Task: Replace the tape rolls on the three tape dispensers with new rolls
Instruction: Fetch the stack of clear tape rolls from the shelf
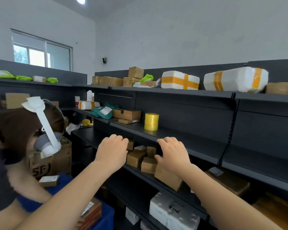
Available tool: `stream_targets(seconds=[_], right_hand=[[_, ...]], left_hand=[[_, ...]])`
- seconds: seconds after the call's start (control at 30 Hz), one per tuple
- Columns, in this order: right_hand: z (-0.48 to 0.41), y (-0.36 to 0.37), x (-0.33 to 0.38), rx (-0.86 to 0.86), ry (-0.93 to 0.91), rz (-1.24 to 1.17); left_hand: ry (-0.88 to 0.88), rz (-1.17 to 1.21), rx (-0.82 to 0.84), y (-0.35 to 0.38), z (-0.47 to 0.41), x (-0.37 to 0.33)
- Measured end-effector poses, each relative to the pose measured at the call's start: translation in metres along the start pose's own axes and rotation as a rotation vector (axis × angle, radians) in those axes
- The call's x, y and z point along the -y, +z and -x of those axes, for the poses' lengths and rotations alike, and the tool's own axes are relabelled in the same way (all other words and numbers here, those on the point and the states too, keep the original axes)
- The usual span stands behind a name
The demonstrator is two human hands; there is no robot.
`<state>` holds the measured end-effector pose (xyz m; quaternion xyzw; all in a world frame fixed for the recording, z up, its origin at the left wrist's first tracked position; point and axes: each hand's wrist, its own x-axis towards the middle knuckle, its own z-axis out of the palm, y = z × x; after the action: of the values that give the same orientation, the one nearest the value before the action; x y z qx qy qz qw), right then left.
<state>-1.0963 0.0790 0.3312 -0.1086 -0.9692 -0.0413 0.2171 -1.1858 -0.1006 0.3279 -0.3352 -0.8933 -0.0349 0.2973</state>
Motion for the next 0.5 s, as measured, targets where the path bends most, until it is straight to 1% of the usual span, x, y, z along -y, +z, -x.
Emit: stream_targets(seconds=[0.23, 0.5], right_hand=[[-0.096, 0.051, -0.027, -0.009, -0.006, 0.028], [-0.220, 0.115, -0.061, 0.007, 0.063, 0.094]], left_hand=[[-0.022, 0.031, 0.024, 0.070, -0.087, 0.026], [0.040, 0.065, 0.002, 0.160, -0.202, 0.062]])
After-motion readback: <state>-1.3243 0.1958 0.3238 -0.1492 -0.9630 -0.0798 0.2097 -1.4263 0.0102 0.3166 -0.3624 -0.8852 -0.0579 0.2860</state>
